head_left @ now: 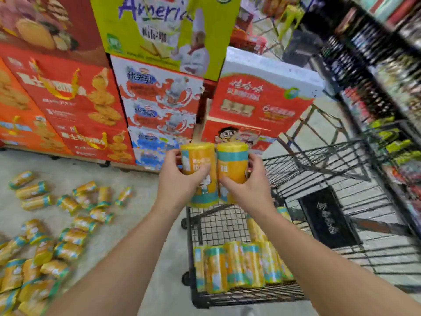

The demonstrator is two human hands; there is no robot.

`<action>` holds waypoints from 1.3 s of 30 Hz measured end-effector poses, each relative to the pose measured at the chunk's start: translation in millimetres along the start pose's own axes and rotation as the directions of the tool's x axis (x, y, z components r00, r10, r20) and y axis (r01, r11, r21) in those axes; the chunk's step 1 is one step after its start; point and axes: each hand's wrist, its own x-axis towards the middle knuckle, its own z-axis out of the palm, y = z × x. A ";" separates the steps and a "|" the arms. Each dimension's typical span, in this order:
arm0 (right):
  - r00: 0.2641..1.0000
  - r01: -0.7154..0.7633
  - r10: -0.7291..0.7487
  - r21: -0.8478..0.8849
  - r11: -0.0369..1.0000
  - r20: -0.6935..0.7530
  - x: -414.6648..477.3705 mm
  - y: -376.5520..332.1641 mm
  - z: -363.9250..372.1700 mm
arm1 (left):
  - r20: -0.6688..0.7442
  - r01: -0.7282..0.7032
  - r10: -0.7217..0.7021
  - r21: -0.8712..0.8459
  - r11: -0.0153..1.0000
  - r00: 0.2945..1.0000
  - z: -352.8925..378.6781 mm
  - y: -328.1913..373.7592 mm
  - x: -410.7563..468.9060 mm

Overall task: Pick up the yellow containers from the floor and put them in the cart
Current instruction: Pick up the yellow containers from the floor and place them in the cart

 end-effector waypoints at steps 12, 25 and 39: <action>0.954 -0.274 0.299 -0.357 0.893 0.016 82.0 317.3 -170.1 | -0.164 0.368 -0.332 0.325 0.871 0.929 282.0 -157.9 -30.0; 0.928 -0.249 0.371 -0.679 0.691 0.036 84.3 442.2 -133.4 | -0.250 0.457 -0.389 0.597 0.659 0.887 320.2 -281.4 -18.9; 0.889 -0.097 0.398 -0.759 0.644 0.225 74.9 394.6 -160.7 | 0.039 0.291 -0.433 0.685 0.668 0.901 297.6 -225.8 -37.2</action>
